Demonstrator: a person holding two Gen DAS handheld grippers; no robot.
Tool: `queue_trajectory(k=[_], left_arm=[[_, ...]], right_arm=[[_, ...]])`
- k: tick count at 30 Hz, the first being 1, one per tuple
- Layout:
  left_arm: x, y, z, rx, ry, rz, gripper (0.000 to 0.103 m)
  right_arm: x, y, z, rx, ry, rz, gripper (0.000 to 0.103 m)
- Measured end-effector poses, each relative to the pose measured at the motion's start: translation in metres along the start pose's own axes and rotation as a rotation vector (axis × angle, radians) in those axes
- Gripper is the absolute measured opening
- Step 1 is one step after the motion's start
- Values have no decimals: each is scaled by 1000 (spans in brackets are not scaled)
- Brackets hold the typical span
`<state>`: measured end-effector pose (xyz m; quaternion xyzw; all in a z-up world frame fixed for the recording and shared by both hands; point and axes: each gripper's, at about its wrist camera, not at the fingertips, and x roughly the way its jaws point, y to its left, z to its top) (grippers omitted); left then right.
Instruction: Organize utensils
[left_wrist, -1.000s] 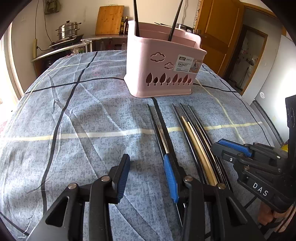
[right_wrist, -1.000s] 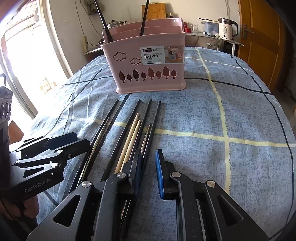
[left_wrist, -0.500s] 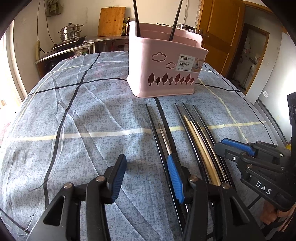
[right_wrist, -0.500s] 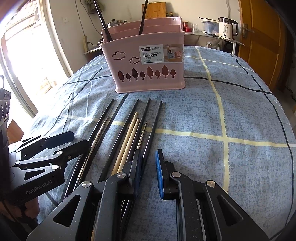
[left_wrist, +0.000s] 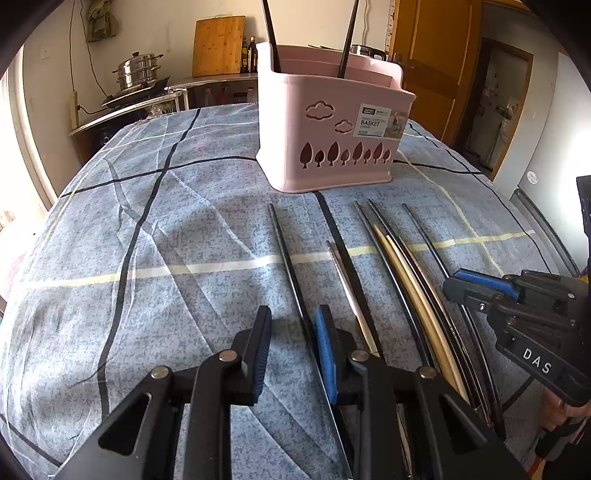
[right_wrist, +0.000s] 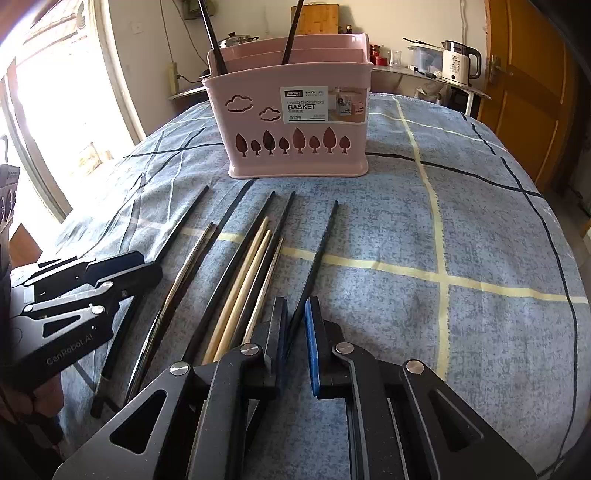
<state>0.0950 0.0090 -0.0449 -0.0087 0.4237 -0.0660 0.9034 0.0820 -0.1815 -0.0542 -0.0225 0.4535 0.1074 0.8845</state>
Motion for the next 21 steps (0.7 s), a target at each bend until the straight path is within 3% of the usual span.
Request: queue_trajectory(k=[2, 7, 9, 11, 13, 17, 21], left_arm=[[-2, 4, -2, 4, 4, 17, 14], [-5, 16, -2, -26, 24, 11, 15], [-2, 19, 4, -48, 41, 1, 18], [2, 23, 12, -70, 50, -4, 32], [9, 25, 21, -86, 51, 8, 35], [23, 26, 33, -94, 50, 25, 35], [27, 14, 32, -36, 30, 60, 30]], right_arm=[[-3, -6, -2, 9, 4, -3, 10], [-6, -16, -1, 33, 20, -3, 10], [-4, -16, 5, 30, 19, -14, 10], [-2, -17, 13, 37, 15, -20, 10], [6, -18, 21, 42, 24, -34, 11], [18, -20, 29, 50, 36, -54, 11], [21, -17, 33, 49, 30, -57, 11]])
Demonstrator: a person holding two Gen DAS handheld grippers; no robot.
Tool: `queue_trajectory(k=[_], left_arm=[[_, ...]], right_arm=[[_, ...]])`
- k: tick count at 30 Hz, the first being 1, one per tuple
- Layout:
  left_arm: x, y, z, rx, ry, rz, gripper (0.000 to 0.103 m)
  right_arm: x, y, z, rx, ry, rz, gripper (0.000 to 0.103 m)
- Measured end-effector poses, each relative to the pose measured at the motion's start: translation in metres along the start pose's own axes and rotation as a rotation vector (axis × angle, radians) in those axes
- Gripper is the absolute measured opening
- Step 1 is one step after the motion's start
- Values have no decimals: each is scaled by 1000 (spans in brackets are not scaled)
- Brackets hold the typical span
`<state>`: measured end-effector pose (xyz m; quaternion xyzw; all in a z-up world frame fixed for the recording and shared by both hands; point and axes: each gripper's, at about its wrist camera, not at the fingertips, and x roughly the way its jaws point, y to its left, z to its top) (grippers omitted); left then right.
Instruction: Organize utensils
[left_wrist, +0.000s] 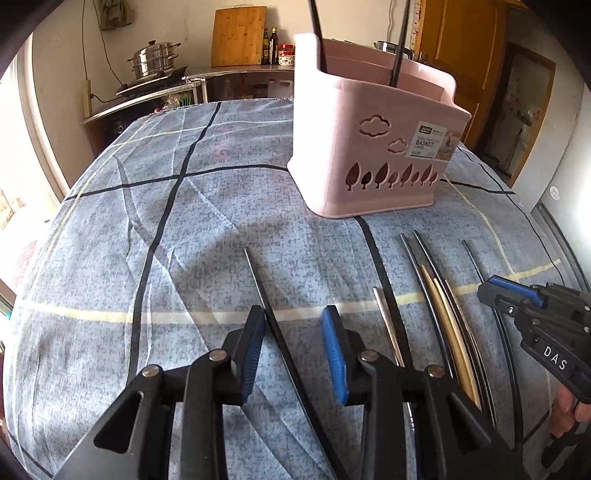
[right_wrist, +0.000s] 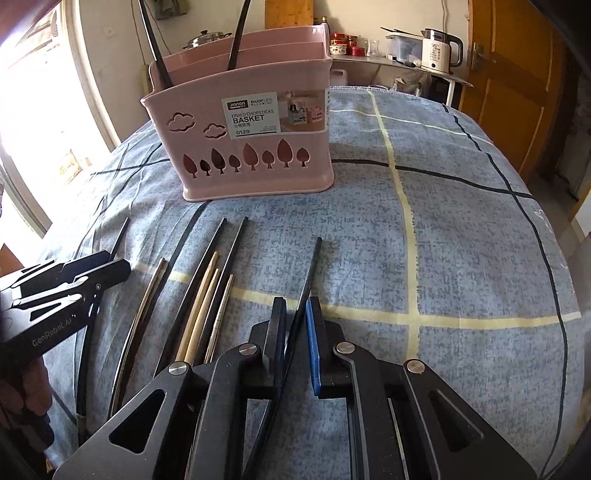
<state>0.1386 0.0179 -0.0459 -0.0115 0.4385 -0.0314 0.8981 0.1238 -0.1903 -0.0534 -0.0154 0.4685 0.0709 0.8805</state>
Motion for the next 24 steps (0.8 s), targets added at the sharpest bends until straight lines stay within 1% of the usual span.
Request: queue_trajectory(k=[2, 3, 7, 11, 17, 24], left_arm=[[0, -3, 0, 14, -1, -10, 13], [0, -3, 0, 12, 3, -23, 10], [-5, -3, 0, 3, 11, -74, 8], [-19, -6, 0, 6, -7, -111, 6], [-55, -12, 9, 33, -78, -154, 5], [-96, -11, 32, 57, -176, -199, 5]], right_arm=[[0, 1, 1, -8, 1, 4, 8], [0, 0, 1, -5, 3, 11, 8], [-7, 1, -1, 3, -9, 40, 6], [-22, 5, 1, -8, -43, 57, 6], [-53, 12, 12, -28, -119, 86, 6], [-92, 14, 32, -46, -229, 101, 5]])
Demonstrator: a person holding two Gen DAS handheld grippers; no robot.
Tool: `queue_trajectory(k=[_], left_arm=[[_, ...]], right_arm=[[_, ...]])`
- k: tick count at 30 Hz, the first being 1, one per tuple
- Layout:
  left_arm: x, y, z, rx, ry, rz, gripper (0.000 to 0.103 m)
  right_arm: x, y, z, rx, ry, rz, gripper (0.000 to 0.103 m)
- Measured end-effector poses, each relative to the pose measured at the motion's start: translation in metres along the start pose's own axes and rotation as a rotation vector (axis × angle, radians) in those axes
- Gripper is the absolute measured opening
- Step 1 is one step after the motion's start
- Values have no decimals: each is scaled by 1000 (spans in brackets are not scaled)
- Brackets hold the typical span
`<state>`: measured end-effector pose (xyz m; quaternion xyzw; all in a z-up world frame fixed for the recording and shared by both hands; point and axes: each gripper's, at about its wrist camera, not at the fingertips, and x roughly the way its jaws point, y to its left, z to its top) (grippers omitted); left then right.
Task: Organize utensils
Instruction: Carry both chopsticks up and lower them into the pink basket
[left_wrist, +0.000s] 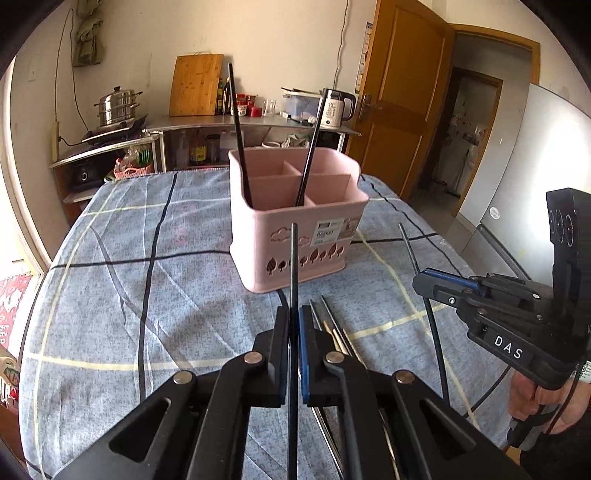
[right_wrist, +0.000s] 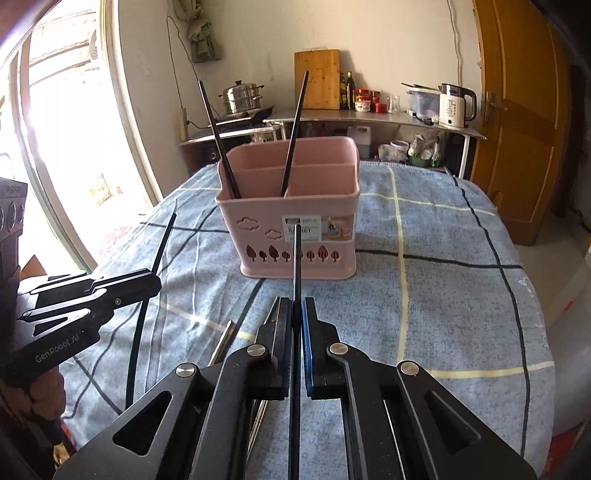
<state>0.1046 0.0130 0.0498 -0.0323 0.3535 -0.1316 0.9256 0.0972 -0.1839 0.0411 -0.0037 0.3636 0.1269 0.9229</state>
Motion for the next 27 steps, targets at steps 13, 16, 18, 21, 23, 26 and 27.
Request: queue_trajectory(k=[13, 16, 18, 21, 23, 26, 27], left_arm=[[-37, 5, 41, 23, -121, -18, 5], [-42, 6, 46, 31, -142, -16, 5], [-43, 6, 48, 31, -148, -14, 5], [-44, 8, 52, 33, -150, -12, 5], [-44, 8, 54, 33, -148, -11, 5], [-44, 8, 54, 39, -146, -8, 5], [-44, 7, 55, 41, -144, -9, 5]], right_arm=[[-38, -4, 33, -17, -133, -15, 5], [-44, -4, 37, -25, -149, -18, 5], [-46, -4, 39, -29, -156, -19, 5], [-46, -4, 41, -33, -163, -17, 5], [-47, -5, 42, -37, -164, -16, 5], [-48, -3, 44, -43, -168, -11, 5], [-48, -3, 45, -45, -168, -8, 5]])
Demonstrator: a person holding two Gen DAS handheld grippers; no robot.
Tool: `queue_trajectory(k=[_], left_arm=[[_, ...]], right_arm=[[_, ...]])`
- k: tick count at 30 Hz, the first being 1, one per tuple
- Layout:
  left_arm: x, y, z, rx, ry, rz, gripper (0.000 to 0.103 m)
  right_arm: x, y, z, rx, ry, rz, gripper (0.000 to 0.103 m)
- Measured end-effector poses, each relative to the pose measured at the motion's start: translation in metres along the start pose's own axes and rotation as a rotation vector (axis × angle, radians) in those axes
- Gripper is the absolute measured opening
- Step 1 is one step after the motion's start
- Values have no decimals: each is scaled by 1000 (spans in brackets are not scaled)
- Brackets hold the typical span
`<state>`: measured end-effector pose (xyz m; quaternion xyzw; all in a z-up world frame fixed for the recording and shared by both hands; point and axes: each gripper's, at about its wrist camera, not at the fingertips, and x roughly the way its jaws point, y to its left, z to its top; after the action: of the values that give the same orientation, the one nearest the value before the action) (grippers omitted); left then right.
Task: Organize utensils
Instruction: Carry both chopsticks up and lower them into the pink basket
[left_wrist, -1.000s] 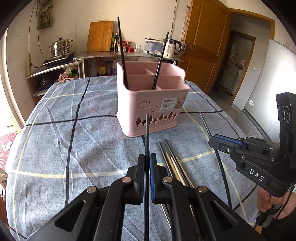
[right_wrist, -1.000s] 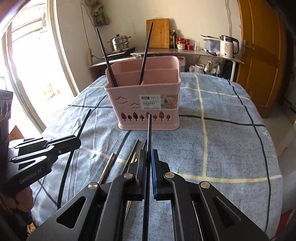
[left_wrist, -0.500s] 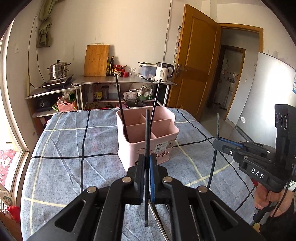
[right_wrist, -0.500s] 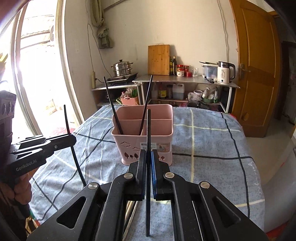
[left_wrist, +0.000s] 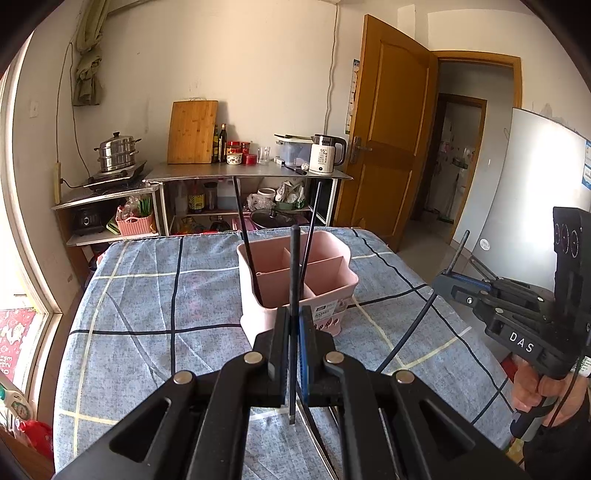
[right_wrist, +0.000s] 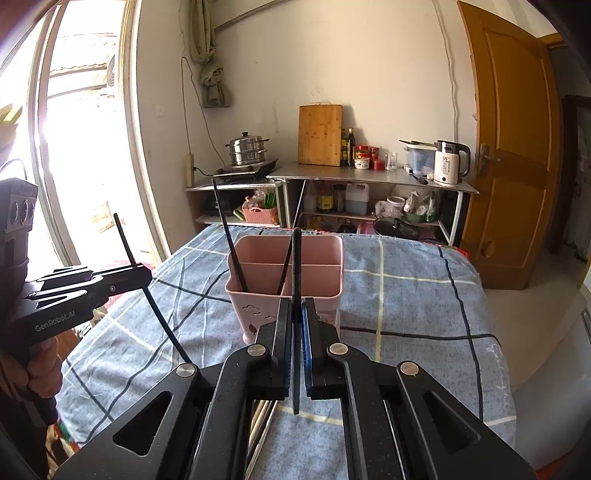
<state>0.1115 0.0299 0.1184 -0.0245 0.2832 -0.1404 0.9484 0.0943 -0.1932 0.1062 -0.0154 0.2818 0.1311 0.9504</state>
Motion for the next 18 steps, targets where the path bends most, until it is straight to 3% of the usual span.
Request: queue_trajectory(k=[7, 18], left_arm=[[0, -3, 13, 15, 0, -11, 5], [4, 1, 73, 3, -61, -32, 5]], right_arm=[[0, 5, 15, -21, -20, 11, 5], [8, 10, 64, -33, -99, 25, 5]])
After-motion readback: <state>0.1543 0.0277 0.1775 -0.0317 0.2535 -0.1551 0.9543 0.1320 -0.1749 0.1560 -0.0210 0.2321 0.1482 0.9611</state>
